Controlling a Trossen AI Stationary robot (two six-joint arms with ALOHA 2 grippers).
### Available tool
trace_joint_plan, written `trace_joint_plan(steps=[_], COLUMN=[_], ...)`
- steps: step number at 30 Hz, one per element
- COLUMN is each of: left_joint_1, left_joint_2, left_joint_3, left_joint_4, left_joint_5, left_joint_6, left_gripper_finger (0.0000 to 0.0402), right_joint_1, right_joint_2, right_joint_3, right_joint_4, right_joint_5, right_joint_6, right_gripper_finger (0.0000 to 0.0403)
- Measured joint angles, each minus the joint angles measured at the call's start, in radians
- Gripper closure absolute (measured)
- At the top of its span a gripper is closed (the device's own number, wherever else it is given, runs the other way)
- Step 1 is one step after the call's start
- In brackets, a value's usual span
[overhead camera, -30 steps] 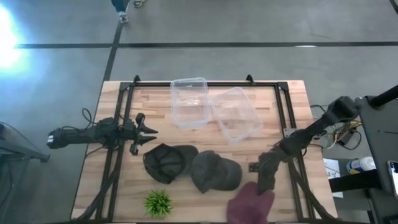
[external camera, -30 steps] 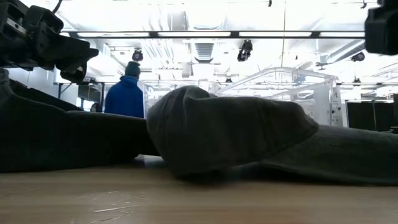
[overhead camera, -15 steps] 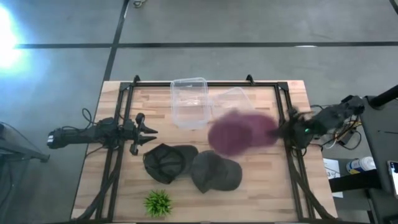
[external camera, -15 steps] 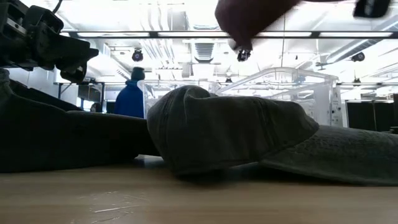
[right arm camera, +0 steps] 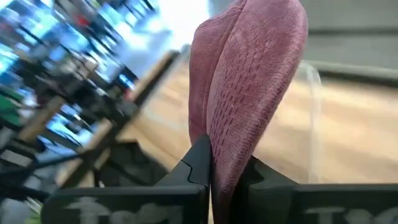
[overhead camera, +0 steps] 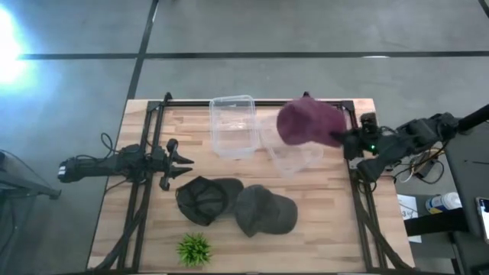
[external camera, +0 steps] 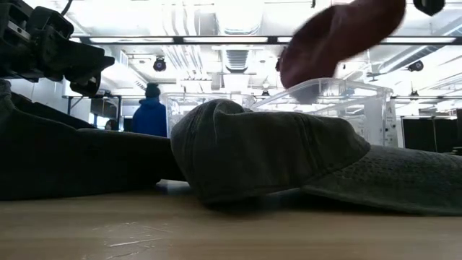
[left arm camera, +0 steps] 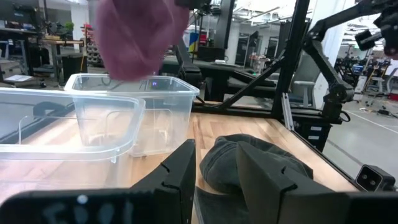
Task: Pick & Place hat
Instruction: Put the red cap into the right transparent bin
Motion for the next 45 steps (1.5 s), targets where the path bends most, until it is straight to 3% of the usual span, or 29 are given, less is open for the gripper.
trace_joint_plan(steps=[4,10,16,20,27,31,35,45], left_joint_1=[0.000,0.000,0.000,0.000,0.000,0.000,0.000,0.000], left_joint_2=[0.000,0.000,0.000,0.000,0.000,0.000,0.000,0.000], left_joint_3=[0.000,0.000,0.000,0.000,0.000,0.000,0.000,0.000], left_joint_4=[0.000,0.000,0.000,0.000,0.000,0.000,0.000,0.000], left_joint_5=[0.000,0.000,0.000,0.000,0.000,0.000,0.000,0.000], left_joint_6=[0.000,0.000,0.000,0.000,0.000,0.000,0.000,0.000], left_gripper_finger=[0.0291,0.0291,0.0291,0.0291,0.0291,0.0291,0.0291,0.0291], right_joint_1=[-0.054,-0.193,-0.362,-0.540,-0.779,-0.857,-0.894,-0.911], right_joint_2=[0.109,0.214,0.340,0.410,0.556,0.612,0.624,0.484], right_joint_3=[0.037,0.065,0.031,0.038,0.038,0.055,0.056,0.054], right_joint_4=[-0.085,-0.073,0.054,0.101,0.195,0.200,0.167,0.071], right_joint_5=[-0.045,-0.119,-0.385,-0.548,-0.761,-0.738,-0.645,-0.482], right_joint_6=[0.104,0.103,-0.081,-0.212,-0.360,-0.363,-0.320,-0.128], right_gripper_finger=[0.0390,0.0390,0.0390,0.0390,0.0390,0.0390,0.0390,0.0390])
